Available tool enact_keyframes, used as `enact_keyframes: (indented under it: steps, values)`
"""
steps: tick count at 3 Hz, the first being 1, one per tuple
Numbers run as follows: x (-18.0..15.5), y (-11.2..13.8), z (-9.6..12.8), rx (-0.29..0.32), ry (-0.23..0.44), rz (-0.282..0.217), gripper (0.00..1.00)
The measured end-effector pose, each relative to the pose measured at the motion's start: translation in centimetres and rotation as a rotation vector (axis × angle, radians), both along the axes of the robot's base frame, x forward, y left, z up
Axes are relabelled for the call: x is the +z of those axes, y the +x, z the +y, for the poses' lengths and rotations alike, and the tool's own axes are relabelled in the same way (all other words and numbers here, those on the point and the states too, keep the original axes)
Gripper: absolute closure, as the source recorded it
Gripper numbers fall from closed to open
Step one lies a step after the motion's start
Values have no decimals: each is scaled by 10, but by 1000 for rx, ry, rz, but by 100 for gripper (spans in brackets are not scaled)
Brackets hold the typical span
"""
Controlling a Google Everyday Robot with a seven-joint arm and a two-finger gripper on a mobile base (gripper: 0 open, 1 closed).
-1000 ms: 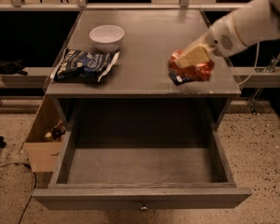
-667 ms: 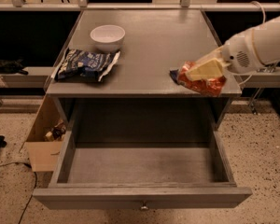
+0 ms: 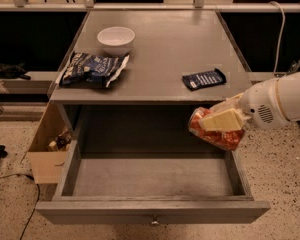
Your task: Place coke can into top drawer
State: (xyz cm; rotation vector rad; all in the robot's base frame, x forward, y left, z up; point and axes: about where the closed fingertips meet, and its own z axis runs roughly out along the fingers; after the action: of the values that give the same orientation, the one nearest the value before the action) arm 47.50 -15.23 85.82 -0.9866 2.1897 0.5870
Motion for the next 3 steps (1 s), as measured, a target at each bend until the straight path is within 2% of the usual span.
enact_keyframes:
  steps: [1,2,3]
  values:
    - [0,0,0,0,0,0,100]
    - [-14,-7,11,12,6,21,100]
    - [-47,-22,29,25,31,76,100]
